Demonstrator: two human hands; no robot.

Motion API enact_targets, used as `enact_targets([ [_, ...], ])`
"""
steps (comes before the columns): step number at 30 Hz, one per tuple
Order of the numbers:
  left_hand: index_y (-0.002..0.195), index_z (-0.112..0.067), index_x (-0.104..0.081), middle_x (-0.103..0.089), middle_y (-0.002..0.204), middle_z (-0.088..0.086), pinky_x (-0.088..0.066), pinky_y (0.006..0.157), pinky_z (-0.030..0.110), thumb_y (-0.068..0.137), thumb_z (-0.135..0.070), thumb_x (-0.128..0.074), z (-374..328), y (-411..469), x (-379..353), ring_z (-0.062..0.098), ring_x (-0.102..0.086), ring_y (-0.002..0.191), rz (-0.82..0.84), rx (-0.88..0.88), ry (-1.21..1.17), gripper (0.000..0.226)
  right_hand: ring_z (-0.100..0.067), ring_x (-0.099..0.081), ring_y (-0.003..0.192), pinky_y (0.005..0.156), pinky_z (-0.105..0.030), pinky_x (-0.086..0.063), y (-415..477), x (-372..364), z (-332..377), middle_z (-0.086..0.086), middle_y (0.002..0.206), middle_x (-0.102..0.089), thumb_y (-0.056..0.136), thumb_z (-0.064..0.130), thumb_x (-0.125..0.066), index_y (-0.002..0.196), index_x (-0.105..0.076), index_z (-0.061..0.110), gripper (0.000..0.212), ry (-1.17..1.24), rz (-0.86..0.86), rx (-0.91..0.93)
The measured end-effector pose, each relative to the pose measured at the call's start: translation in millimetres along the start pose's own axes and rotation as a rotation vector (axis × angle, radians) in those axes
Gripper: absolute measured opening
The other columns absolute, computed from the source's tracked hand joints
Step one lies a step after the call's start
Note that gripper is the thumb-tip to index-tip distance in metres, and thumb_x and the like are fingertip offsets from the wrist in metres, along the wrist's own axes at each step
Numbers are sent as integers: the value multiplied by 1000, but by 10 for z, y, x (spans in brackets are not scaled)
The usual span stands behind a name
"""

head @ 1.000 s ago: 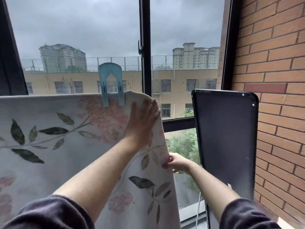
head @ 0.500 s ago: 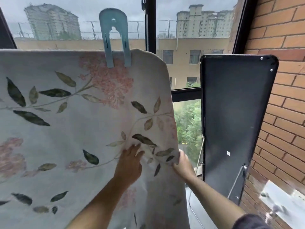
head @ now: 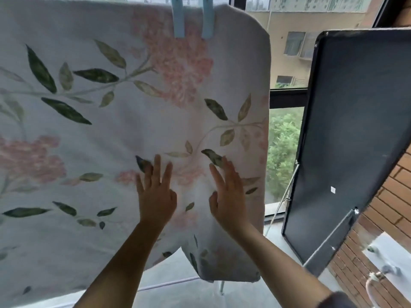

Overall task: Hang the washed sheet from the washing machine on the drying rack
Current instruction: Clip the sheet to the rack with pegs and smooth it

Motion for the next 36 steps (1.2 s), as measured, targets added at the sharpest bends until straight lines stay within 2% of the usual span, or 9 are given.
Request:
enact_targets([
  [3, 145, -21, -30, -21, 156, 6, -25, 114, 44, 93, -30, -39, 430, -433, -920, 25, -23, 142, 821, 114, 36, 54, -33, -35, 137, 113, -49, -25, -19, -692, -169, -15, 148, -37, 77, 15, -56, 140, -42, 18, 64, -362, 425, 50],
  [6, 136, -23, -42, -42, 143, 1, -38, 106, 40, 91, -31, -42, 565, -822, -1094, 20, -41, 130, 889, 200, -64, 46, -31, -49, 122, 104, -42, -37, -738, -1171, -353, -13, 133, -51, 91, 20, -44, 136, -44, 11, 46, -313, 1162, -193],
  [9, 130, -14, -50, -40, 146, 9, -43, 102, 43, 86, -21, -56, 615, -656, -754, 27, -40, 132, 422, 207, -143, 45, -26, -45, 127, 103, -36, -38, -731, -1213, -192, -8, 142, -43, 92, 21, -43, 139, -37, 17, 48, -192, 1010, -172],
  [14, 142, -12, -36, -22, 154, 19, -22, 111, 52, 81, -14, -50, 904, -241, 27, 36, -19, 142, -312, 185, -99, 63, -27, -27, 141, 114, -44, -26, 210, -834, 620, -9, 152, -32, 87, 20, -48, 141, -36, 21, 56, 33, 74, 146],
  [16, 149, -18, -24, -11, 157, 14, -20, 113, 53, 85, -19, -44, 1091, -154, -202, 32, -14, 144, -61, 185, -8, 67, -29, -18, 144, 116, -47, -16, 360, -1006, 766, -9, 155, -23, 88, 21, -40, 145, -29, 24, 58, -103, 106, 221],
  [19, 147, -21, -23, -23, 155, 9, -30, 111, 47, 93, -31, -42, 1462, -687, -1161, 27, -29, 139, 840, 322, -78, 58, -26, -27, 140, 114, -47, -22, -129, -1812, 487, -5, 154, -26, 88, 22, -46, 145, -28, 26, 60, -171, 869, 53],
  [21, 143, -20, -30, -40, 147, 6, -35, 108, 41, 93, -34, -42, 1570, -1173, -1415, 24, -40, 132, 1066, 384, -144, 53, -23, -40, 132, 109, -41, -30, -748, -2059, 334, -2, 147, -39, 88, 21, -45, 144, -29, 27, 58, -120, 1186, -110],
  [33, 119, -10, -61, -66, 114, 8, -53, 85, 36, 85, -37, -43, 2295, -1704, -485, 27, -64, 104, 287, 275, -375, 47, -12, -32, 138, 111, -21, -20, -1025, -1899, 1860, 5, 152, -32, 96, 36, -47, 147, -27, 22, 57, 357, 826, -136],
  [36, 127, -10, -55, -54, 134, 10, -48, 94, 40, 86, -22, -58, 2537, -1812, -359, 29, -52, 124, 289, 283, -419, 43, -13, -25, 141, 116, -26, -18, -1171, -1941, 2093, 3, 154, -26, 96, 33, -47, 147, -24, 25, 57, 337, 805, -137],
])
Point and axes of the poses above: each hand's wrist, its own y-axis towards the middle knuckle, its own x-axis out of the back of the hand, z = x × y, the point moved 7 cm from there along y, towards the middle knuckle
